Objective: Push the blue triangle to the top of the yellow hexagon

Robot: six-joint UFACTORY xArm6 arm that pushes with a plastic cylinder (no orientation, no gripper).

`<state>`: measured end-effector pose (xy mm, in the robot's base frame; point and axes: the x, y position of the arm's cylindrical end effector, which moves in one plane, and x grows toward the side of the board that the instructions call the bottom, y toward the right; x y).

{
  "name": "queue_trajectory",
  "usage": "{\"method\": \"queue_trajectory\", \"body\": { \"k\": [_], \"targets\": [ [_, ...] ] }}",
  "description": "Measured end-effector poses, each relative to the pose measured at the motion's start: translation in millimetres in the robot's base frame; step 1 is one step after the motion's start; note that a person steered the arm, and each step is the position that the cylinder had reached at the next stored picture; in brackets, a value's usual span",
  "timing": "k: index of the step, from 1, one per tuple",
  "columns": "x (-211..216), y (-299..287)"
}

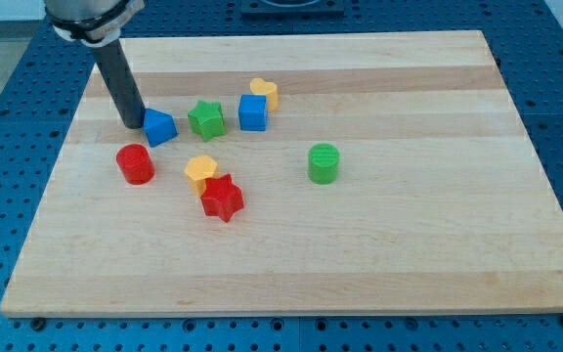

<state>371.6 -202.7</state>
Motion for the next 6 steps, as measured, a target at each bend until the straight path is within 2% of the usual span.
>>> {"method": "queue_trajectory", "body": {
  "k": [1,2,4,5,6],
  "targets": [
    [0.0,8.8],
    [5.1,56.6],
    [5.2,54.3],
    [0.5,10.6],
    [0.5,10.5]
  ]
}}
